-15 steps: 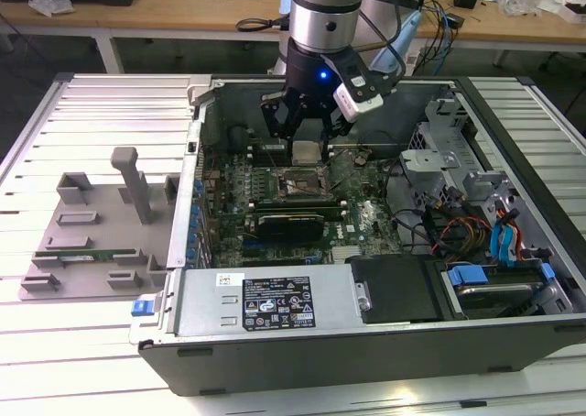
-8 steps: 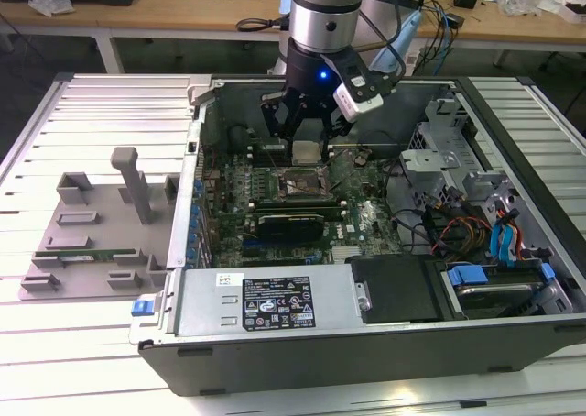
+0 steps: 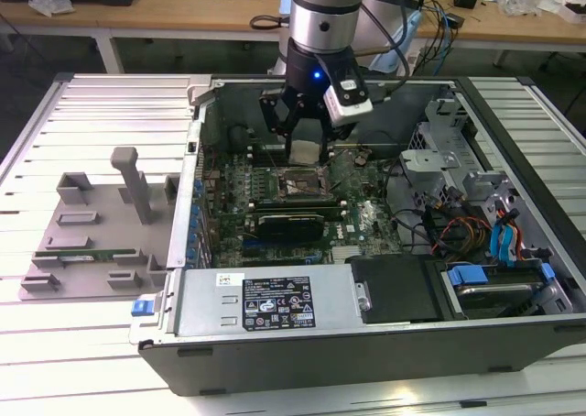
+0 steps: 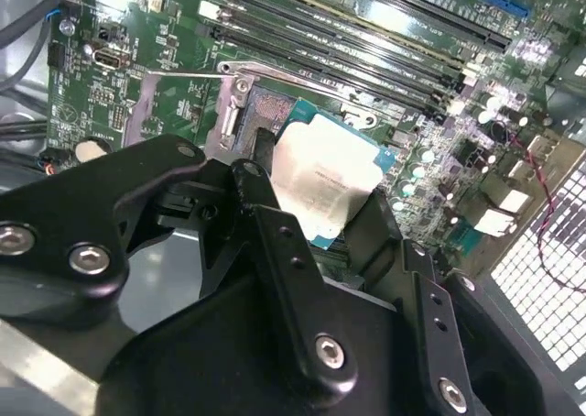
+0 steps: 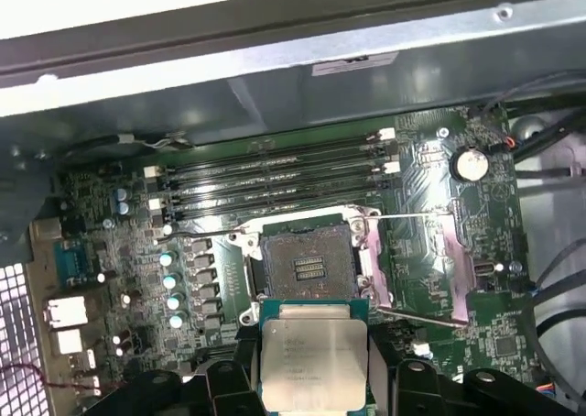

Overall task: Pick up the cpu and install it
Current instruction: 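Place the cpu into insertion slot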

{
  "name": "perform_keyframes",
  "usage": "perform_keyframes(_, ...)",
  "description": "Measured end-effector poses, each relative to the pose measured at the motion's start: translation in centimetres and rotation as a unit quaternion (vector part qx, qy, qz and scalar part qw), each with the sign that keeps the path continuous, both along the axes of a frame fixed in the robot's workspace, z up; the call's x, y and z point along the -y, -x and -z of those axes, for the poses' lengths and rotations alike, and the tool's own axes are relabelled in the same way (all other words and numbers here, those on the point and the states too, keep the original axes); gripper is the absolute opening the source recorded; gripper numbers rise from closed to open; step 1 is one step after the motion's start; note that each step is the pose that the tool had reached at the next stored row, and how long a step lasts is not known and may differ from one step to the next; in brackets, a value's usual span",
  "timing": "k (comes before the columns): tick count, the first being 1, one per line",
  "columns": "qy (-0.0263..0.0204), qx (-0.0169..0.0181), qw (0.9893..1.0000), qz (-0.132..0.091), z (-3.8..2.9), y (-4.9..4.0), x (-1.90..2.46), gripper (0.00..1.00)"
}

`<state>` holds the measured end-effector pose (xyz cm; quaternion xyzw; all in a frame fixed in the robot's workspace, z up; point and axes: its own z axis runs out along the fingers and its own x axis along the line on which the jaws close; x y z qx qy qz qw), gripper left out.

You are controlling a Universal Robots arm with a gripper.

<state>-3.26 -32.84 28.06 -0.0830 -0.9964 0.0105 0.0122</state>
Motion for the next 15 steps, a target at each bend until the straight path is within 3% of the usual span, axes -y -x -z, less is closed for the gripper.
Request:
perform_keyframes(6,0.0,0.0,0.9991,0.043,0.05,0.0,0.0,0.55)
perform_keyframes(13,0.0,0.0,0.9962,0.087,0.1,0.0,0.0,0.55)
perform_keyframes(15,0.0,0.0,0.9948,0.102,0.12,0.0,0.0,0.55)
